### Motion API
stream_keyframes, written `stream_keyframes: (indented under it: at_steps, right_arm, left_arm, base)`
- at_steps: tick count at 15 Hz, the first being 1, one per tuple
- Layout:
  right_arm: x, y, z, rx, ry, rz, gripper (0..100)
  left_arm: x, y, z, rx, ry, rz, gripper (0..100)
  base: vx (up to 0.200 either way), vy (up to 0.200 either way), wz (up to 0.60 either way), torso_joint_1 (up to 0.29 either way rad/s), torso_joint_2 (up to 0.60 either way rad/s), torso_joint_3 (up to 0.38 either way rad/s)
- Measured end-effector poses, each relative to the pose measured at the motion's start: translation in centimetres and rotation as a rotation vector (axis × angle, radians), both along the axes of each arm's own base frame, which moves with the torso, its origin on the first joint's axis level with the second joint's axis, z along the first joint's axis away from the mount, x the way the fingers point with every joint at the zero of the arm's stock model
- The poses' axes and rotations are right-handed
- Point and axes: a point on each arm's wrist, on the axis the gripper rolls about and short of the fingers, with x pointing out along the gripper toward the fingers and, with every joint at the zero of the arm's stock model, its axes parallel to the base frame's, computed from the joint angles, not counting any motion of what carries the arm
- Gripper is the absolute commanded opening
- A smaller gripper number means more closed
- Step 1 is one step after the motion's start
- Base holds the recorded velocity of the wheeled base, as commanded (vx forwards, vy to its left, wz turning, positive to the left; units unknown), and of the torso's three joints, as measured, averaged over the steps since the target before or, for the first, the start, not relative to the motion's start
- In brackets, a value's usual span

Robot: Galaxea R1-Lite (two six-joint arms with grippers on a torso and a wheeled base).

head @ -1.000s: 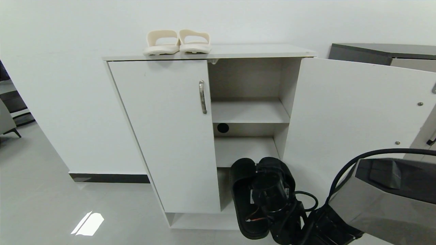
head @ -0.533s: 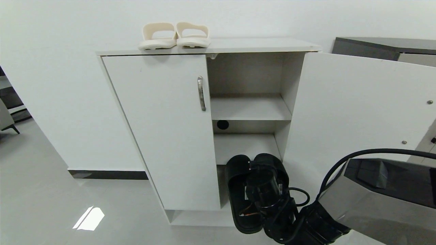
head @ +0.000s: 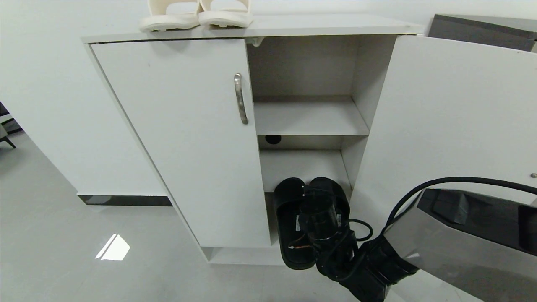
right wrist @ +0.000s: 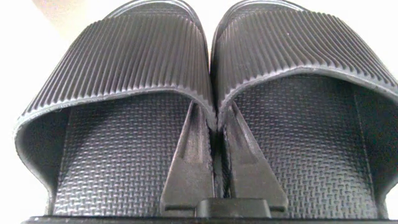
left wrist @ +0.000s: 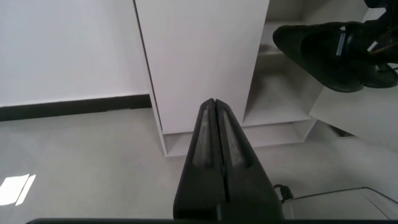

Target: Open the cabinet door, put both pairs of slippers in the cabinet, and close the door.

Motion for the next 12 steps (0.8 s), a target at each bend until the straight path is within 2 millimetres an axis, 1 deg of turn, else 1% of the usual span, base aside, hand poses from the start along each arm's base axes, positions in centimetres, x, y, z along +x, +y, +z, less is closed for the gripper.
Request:
stream_keyframes:
  at_steps: [3, 6, 7, 10, 12]
  right_arm:
    - [1.0, 0.0, 0.6, 0.016, -0.025, -0.018, 0]
    - [1.4, 0.0, 0.9, 0.019, -0.064, -0.024, 0]
    - [1.7, -0.1, 1.1, 0.021, -0.081, -0.030, 0]
    - [2.1, -0.5, 0.5, 0.004, -0.073, -0.045, 0]
    - [3.0, -1.4, 0.1, -0.023, -0.069, -0.074, 0]
  left_arm:
    - [0.0, 0.0, 0.0, 0.001, 0.000, 0.000, 0]
    - [0.0, 0.0, 0.0, 0.000, 0.000, -0.001, 0]
    - [0.0, 0.0, 0.0, -0.001, -0.001, -0.001, 0]
    - [0.0, 0.0, 0.0, -0.002, 0.000, -0.001, 0]
    - [0.0, 0.0, 0.0, -0.002, 0.000, -0.001, 0]
  base:
    - [0.000, 0.000, 0.00, 0.001, 0.00, -0.037]
    - [0.000, 0.200, 0.00, -0.001, 0.00, -0.015]
    - [0.000, 0.000, 0.00, 0.000, 0.00, 0.000]
    - [0.000, 0.000, 0.00, 0.000, 0.00, 0.000]
    - [0.000, 0.000, 0.00, 0.000, 0.00, 0.000]
